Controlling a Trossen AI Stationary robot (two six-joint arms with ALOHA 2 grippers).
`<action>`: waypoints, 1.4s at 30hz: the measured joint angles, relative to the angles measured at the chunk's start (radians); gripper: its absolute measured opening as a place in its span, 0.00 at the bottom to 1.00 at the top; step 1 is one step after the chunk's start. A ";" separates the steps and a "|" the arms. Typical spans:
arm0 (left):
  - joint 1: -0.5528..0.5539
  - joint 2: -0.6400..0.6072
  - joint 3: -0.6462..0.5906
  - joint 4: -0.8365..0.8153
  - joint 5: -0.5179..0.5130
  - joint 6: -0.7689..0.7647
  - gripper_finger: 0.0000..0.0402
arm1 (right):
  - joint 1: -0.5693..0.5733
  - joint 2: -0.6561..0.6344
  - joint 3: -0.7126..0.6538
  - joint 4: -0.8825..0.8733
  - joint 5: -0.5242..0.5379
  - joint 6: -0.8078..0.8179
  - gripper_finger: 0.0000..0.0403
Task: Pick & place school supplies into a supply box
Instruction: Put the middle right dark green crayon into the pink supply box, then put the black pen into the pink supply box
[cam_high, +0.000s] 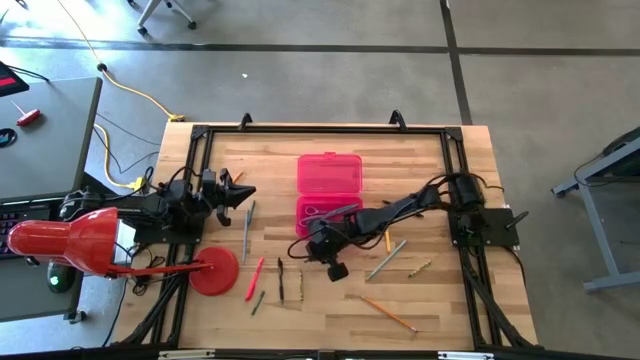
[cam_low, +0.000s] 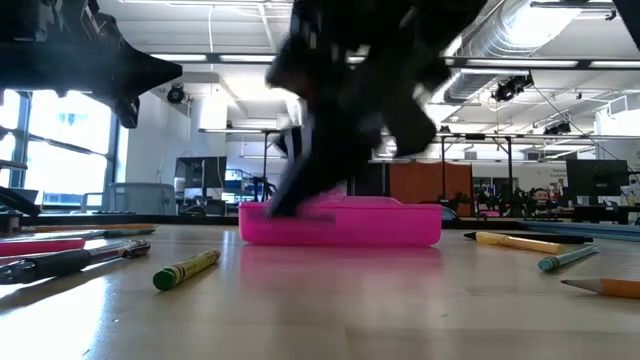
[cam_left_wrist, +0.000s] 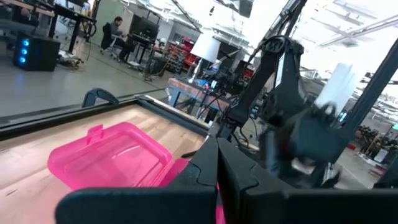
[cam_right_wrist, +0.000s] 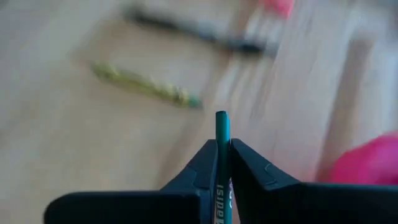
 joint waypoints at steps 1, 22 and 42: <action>0.000 0.000 0.000 0.000 0.000 0.000 0.08 | 0.001 -0.023 0.002 -0.003 0.001 0.001 0.04; 0.000 -0.001 0.001 0.000 0.000 -0.001 0.08 | -0.099 -0.233 -0.189 -0.273 0.305 0.111 0.03; 0.000 0.000 0.001 0.001 -0.002 -0.002 0.08 | -0.116 -0.250 -0.259 -0.163 0.295 0.153 0.22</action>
